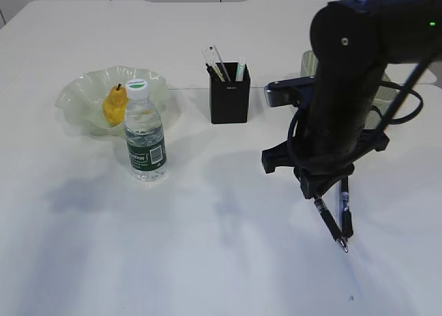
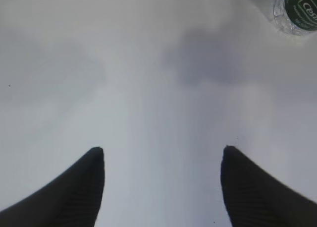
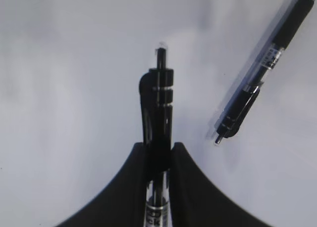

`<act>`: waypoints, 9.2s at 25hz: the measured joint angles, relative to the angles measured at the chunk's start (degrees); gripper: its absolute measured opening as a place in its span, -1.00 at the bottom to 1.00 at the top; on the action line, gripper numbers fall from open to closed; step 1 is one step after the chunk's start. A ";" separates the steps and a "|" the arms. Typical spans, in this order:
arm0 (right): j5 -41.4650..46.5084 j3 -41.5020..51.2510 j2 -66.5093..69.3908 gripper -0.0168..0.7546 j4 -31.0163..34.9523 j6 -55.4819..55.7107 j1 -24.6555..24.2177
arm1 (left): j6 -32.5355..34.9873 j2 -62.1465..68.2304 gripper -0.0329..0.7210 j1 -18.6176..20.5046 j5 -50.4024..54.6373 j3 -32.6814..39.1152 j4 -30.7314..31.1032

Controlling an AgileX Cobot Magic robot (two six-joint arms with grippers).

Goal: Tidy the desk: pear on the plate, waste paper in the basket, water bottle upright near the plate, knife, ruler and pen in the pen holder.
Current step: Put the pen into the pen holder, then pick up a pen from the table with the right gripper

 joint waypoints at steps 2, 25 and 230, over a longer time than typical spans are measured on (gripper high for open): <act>-3.65 3.58 -3.52 -0.77 -0.12 0.00 0.00 | 0.00 0.00 0.47 0.00 0.00 0.00 0.00; -45.26 6.92 -7.16 -0.77 -27.06 10.53 -1.51 | 0.00 0.00 0.47 0.00 0.00 0.00 -0.10; -87.17 0.44 -14.05 -0.22 -101.41 90.94 -17.91 | 0.67 -40.65 0.47 0.00 7.49 9.38 5.95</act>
